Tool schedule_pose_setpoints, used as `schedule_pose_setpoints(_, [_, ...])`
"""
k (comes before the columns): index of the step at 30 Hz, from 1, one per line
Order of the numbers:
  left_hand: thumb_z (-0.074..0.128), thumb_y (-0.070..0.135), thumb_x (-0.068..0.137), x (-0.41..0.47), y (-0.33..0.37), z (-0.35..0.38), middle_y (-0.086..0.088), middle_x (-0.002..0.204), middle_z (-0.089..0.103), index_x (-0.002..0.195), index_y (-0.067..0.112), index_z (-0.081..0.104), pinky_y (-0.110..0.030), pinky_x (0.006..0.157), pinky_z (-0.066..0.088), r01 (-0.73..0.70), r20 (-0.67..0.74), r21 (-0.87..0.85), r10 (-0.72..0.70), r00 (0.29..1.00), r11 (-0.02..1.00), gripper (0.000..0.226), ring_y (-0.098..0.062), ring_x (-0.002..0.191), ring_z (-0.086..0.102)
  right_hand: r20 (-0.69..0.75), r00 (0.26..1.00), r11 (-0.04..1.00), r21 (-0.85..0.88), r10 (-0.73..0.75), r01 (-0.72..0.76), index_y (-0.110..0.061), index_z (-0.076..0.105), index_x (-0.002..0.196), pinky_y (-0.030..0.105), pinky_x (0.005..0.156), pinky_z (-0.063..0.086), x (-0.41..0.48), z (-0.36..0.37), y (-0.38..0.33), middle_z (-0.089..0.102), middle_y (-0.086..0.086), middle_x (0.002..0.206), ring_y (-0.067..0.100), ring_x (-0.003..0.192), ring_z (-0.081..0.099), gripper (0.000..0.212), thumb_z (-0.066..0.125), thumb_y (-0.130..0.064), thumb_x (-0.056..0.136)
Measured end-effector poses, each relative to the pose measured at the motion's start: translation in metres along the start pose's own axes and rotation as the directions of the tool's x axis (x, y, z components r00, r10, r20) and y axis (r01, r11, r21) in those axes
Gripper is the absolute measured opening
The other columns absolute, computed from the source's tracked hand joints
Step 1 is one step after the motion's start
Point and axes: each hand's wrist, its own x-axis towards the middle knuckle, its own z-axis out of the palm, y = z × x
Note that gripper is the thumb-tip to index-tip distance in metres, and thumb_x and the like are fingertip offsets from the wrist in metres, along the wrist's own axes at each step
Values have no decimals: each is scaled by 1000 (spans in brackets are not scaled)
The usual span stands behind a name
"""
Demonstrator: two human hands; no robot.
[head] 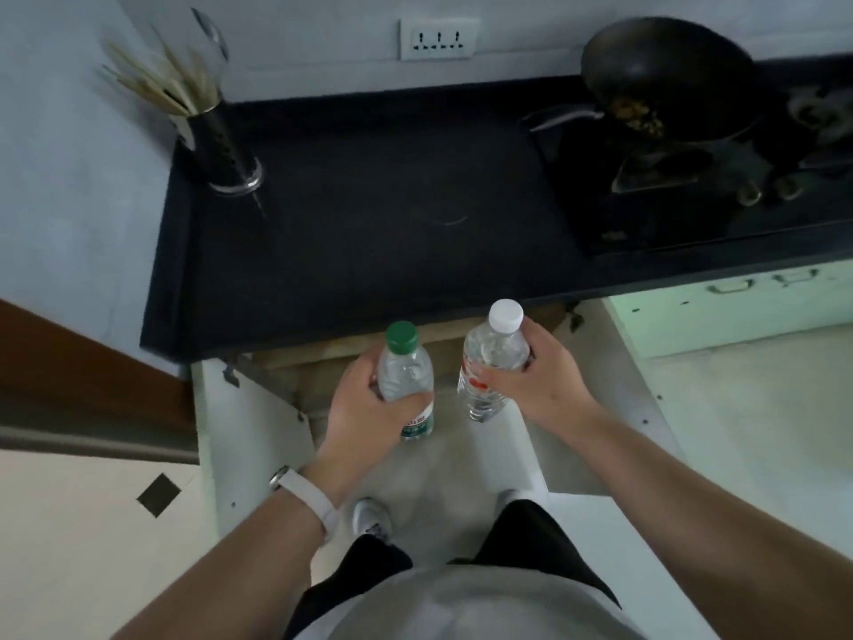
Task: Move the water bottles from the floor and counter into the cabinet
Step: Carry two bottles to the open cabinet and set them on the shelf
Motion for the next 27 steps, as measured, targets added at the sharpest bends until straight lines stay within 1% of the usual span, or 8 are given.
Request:
schedule_pose_setpoints(4, [88,8,71,16,-5,-5,20,87,71,94,41,59,-22,74,52,-18,79,-1,18,997,1000,50,4,80,68,-60,998,999,7,36,-36,-38,57,119,33,86,55,-2,14,11,66,-13,109,4,96,65,58,85,-41,68])
schedule_pose_setpoints(9, [89,11,70,28,-20,14,20,93,71,99,45,59,-24,79,53,10,100,19,-12,995,1000,54,7,83,67,-68,993,995,4,97,-97,-38,55,126,38,91,54,3,18,37,63,-14,112,7,100,62,65,84,-43,68])
schedule_pose_setpoints(14, [87,9,73,45,-61,48,32,94,69,102,46,58,-7,72,49,-4,156,32,-1,988,999,56,9,87,66,-16,994,994,-33,104,-104,-37,55,124,38,89,56,28,29,93,65,-13,111,6,98,63,65,84,-46,66])
schedule_pose_setpoints(18, [89,16,71,78,-117,78,21,104,69,107,45,58,-9,74,48,15,131,42,-21,991,999,56,9,91,65,-11,997,997,-17,79,-79,-35,56,124,39,90,56,62,51,156,64,-12,113,7,102,63,67,83,-50,64])
schedule_pose_setpoints(21, [89,14,71,111,-160,102,20,105,67,106,45,57,-6,72,47,11,126,47,-17,992,999,56,13,88,63,-24,996,996,43,82,-80,-32,57,126,37,90,56,90,70,205,65,-10,114,8,101,65,67,85,-44,66])
schedule_pose_setpoints(23, [89,14,70,135,-191,116,19,106,67,104,45,57,-15,81,52,-7,116,45,2,993,999,57,7,93,64,-43,997,994,93,61,-57,-27,59,123,31,86,56,108,82,236,68,-9,110,6,96,67,61,87,-35,69])
schedule_pose_setpoints(25, [90,17,69,157,-223,129,15,112,69,115,41,59,-27,89,53,-17,109,44,12,994,999,61,-2,101,65,-71,997,990,141,42,-31,-24,61,120,22,81,55,125,94,265,69,-8,106,2,93,68,55,87,-23,72])
schedule_pose_setpoints(27, [90,18,69,178,-250,139,14,117,68,127,33,58,-30,91,52,-37,96,39,34,995,999,68,-6,107,64,-94,995,984,176,18,-1,-22,62,121,17,78,53,144,109,292,70,-7,107,1,93,68,56,87,-17,72])
